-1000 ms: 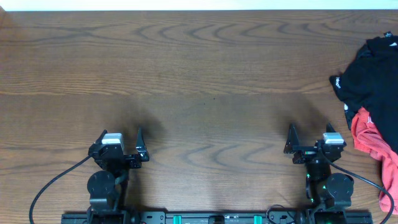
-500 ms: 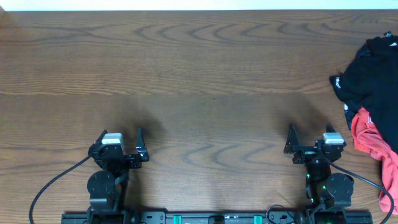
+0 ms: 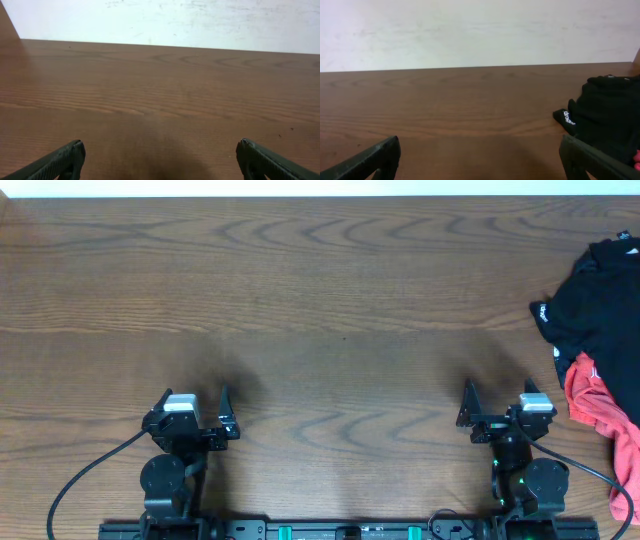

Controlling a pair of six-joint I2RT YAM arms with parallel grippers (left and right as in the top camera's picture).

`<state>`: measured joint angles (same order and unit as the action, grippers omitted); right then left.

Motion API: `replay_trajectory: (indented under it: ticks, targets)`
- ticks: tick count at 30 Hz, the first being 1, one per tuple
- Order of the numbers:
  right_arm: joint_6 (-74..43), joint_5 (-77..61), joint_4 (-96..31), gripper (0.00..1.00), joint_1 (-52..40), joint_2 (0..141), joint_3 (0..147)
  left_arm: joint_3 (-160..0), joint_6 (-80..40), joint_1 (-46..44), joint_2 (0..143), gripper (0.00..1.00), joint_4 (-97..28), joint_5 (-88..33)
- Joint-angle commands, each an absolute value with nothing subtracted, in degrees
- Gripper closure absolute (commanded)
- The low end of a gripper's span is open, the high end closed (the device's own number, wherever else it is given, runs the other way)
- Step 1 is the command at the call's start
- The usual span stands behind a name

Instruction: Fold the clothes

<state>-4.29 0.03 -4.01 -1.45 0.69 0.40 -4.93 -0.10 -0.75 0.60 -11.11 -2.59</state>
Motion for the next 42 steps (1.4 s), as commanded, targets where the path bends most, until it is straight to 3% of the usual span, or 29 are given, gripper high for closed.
replay_trajectory:
  ticks: [1,6,13,19,27,34,42]
  targets:
    - [-4.01,0.84,-4.21,0.01,-1.93,0.38,0.32,-3.53,0.16,-0.45,0.64,0.02,-11.11,-2.39]
    - [-5.72,0.01,-4.27,0.01,-1.93,0.38,0.32,-3.53,-3.29,-0.45,0.67,0.02,-11.70,-2.57]
    - [-27.31,-4.78,-3.81,0.01,-1.93,0.54,0.32,-3.53,-9.32,-0.45,0.71,0.02,-11.68,-2.57]
    - [-29.82,-6.48,-3.81,0.01,-1.93,1.50,0.32,-3.53,-9.34,-0.45,0.71,0.02,-11.53,-2.57]
    - [-19.75,-17.47,-7.20,0.01,-1.93,8.47,3.49,-3.97,-11.31,-0.45,2.74,0.02,-11.68,-5.85]
    - [-11.22,-18.46,-15.59,0.01,-1.93,27.81,22.06,-11.40,-11.27,-0.45,13.45,0.02,-11.25,-6.90]
    - [-6.42,-18.48,-43.31,0.01,-1.96,58.13,55.09,-32.56,-11.27,-0.45,36.99,0.02,-21.41,-11.03]
